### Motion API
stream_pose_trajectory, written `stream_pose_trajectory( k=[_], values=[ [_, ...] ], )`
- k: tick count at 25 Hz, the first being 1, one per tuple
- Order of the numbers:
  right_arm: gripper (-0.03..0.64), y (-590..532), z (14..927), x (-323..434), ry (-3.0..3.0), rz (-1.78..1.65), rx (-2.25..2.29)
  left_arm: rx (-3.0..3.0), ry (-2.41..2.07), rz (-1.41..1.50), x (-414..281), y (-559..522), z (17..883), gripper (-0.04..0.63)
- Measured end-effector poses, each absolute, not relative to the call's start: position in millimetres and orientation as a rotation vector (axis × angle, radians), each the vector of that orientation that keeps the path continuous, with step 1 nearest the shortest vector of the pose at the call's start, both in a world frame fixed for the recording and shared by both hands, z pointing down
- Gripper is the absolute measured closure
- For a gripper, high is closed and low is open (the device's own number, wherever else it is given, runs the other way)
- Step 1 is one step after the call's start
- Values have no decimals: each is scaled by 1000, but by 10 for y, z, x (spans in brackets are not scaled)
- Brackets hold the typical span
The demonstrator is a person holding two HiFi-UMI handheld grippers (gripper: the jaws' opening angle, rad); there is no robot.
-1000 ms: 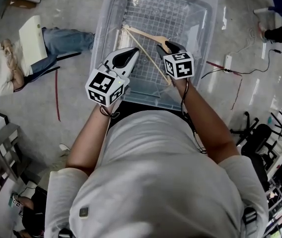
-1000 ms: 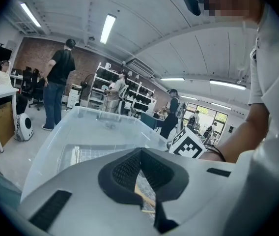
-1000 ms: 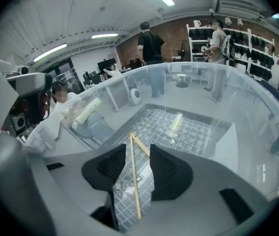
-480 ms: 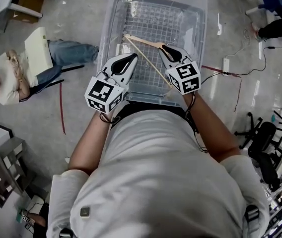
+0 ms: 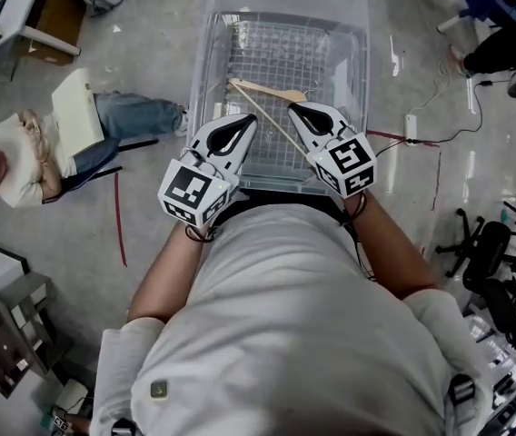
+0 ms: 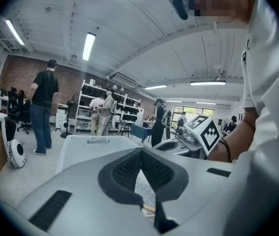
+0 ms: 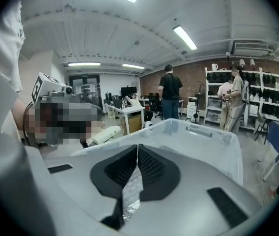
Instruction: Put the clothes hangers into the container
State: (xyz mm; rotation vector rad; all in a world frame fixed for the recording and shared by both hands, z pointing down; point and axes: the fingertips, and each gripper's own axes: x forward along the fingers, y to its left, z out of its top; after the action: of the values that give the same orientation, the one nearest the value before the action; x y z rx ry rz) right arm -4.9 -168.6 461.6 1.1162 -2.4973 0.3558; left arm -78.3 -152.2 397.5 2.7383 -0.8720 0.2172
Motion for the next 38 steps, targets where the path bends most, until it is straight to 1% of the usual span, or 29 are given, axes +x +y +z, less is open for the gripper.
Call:
stream_pose_trajectory(
  k=[12,25,38],
  values=[
    [595,-1403,3997,194,-2587,241,1135,2775,-894,118,-744,-1379,3550,578],
    [595,-1078,3775,1104,-2643,205,1093,2775,-960,148,103,-1027,3497,578],
    [595,-631,3751,1435,-2724,199,986,2735,-1065,216,445,-534,3519,578]
  ],
)
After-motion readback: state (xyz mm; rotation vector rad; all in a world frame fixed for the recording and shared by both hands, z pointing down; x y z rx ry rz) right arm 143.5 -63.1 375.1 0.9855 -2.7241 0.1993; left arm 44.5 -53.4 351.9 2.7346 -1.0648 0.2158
